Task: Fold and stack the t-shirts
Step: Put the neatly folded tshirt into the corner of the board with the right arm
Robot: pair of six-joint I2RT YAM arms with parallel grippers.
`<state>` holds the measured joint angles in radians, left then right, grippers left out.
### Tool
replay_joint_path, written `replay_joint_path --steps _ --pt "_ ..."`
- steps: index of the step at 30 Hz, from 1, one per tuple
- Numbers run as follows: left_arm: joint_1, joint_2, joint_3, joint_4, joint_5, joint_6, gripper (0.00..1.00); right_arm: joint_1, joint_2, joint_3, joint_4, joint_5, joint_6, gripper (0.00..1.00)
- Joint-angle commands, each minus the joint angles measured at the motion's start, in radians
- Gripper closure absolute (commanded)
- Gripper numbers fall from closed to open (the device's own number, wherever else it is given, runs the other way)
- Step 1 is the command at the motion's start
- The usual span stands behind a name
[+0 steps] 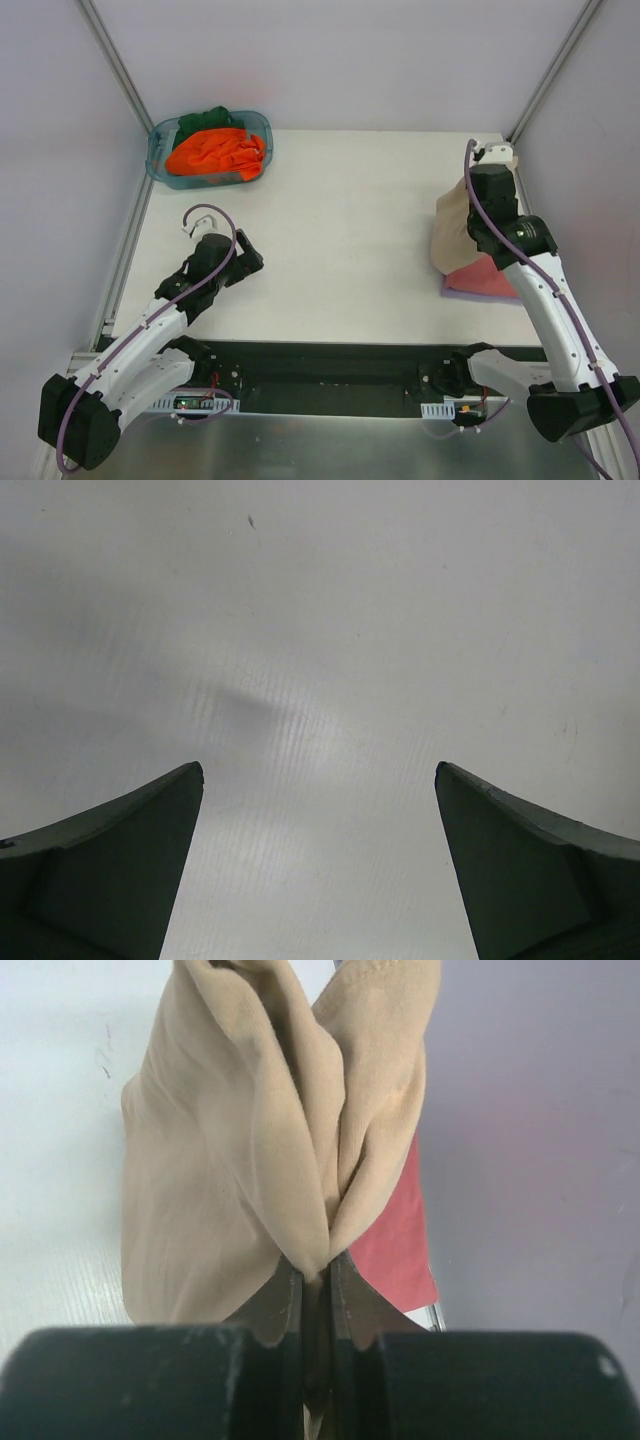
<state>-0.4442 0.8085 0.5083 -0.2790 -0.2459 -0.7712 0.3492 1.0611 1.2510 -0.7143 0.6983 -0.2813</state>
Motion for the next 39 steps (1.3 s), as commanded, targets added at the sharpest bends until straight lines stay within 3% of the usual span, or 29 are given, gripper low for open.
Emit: replay_joint_path --steps 1,7,13,19,21,23,24,26,27,28,32,39 --pt "0.002 0.001 0.033 -0.014 -0.032 -0.008 0.01 -0.093 0.019 0.001 0.035 -0.069 -0.027 1.0" --pt "0.002 0.014 0.035 -0.014 -0.032 -0.007 0.01 -0.294 0.072 -0.091 0.123 -0.233 -0.033 1.0" --pt "0.004 0.017 0.036 -0.014 -0.039 -0.007 0.01 -0.423 0.132 -0.143 0.213 -0.259 -0.059 1.0" --pt "0.004 0.031 0.038 -0.014 -0.052 -0.007 0.01 -0.477 0.253 -0.137 0.234 -0.24 -0.038 0.99" --pt "0.005 0.035 0.039 -0.015 -0.052 -0.007 0.01 -0.483 0.283 -0.143 0.243 -0.191 -0.019 0.89" --pt "0.006 0.034 0.039 -0.015 -0.05 -0.007 0.01 -0.484 0.296 -0.157 0.265 -0.162 -0.012 0.85" --pt "0.006 0.032 0.039 -0.015 -0.05 -0.007 0.01 -0.486 0.301 -0.16 0.269 -0.146 -0.004 0.76" --pt "0.006 0.029 0.041 -0.015 -0.046 -0.004 0.01 -0.486 0.304 -0.168 0.277 -0.129 0.01 0.38" --pt "0.006 0.027 0.042 -0.015 -0.041 0.0 0.01 -0.486 0.306 -0.167 0.277 -0.114 0.028 0.14" --pt "0.006 0.026 0.042 -0.015 -0.038 0.0 0.01 -0.486 0.304 -0.165 0.277 -0.097 0.039 0.04" --pt "0.006 0.026 0.042 -0.015 -0.038 -0.004 0.01 -0.486 0.286 -0.151 0.271 -0.12 0.07 0.04" --pt "0.006 0.032 0.047 -0.017 -0.026 -0.005 0.01 -0.481 0.171 -0.177 0.25 -0.39 0.128 0.04"
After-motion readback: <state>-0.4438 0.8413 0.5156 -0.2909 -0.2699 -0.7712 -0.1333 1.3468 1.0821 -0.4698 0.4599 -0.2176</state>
